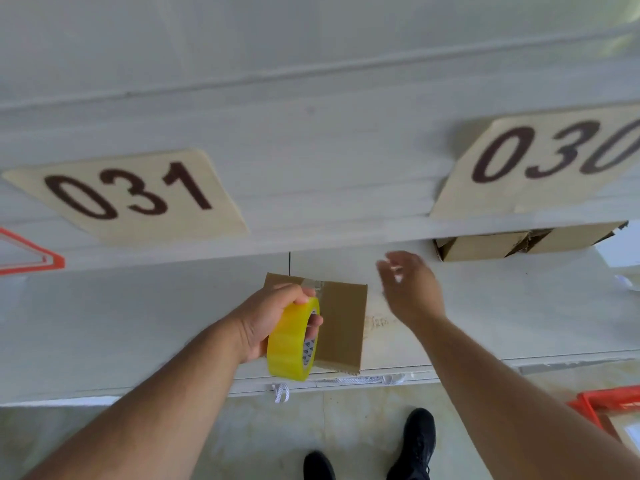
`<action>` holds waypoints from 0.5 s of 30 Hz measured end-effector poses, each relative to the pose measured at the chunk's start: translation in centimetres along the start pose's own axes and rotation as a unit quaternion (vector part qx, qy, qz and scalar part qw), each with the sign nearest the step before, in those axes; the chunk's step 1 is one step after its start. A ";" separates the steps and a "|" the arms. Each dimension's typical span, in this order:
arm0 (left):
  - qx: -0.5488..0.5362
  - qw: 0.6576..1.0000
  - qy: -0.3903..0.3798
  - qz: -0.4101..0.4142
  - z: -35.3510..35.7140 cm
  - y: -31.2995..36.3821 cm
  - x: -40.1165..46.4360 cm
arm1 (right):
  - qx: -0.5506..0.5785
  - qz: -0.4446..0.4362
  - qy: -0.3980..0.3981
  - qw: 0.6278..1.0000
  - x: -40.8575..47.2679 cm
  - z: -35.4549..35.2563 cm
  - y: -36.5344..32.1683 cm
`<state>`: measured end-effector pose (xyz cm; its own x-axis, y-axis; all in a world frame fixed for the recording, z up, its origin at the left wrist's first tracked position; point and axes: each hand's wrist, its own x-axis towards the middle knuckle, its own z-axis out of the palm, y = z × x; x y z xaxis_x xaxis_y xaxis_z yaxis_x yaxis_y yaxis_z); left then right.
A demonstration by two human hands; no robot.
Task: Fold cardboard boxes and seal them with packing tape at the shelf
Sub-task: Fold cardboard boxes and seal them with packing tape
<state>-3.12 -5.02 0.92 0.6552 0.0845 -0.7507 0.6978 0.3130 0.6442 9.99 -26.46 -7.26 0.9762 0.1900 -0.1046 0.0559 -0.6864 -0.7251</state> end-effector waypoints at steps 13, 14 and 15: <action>-0.040 0.997 0.027 0.063 -1.1 -0.8 -1.2 | -0.276 -0.141 -0.274 0.910 2.3 7.6 -6.4; -0.062 0.996 0.033 0.061 -1.7 -1.3 -1.8 | -0.263 -0.131 -0.287 0.912 2.5 7.4 -6.2; -0.079 0.994 0.040 0.059 -2.4 -2.0 -2.4 | -0.259 -0.134 -0.299 0.909 2.5 7.1 -5.9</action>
<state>-6.76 -3.59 1.05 0.7006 0.2016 -0.6845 0.5595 0.4401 0.7023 10.59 -16.95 -8.02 0.6332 0.6409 -0.4339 0.5174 -0.7675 -0.3784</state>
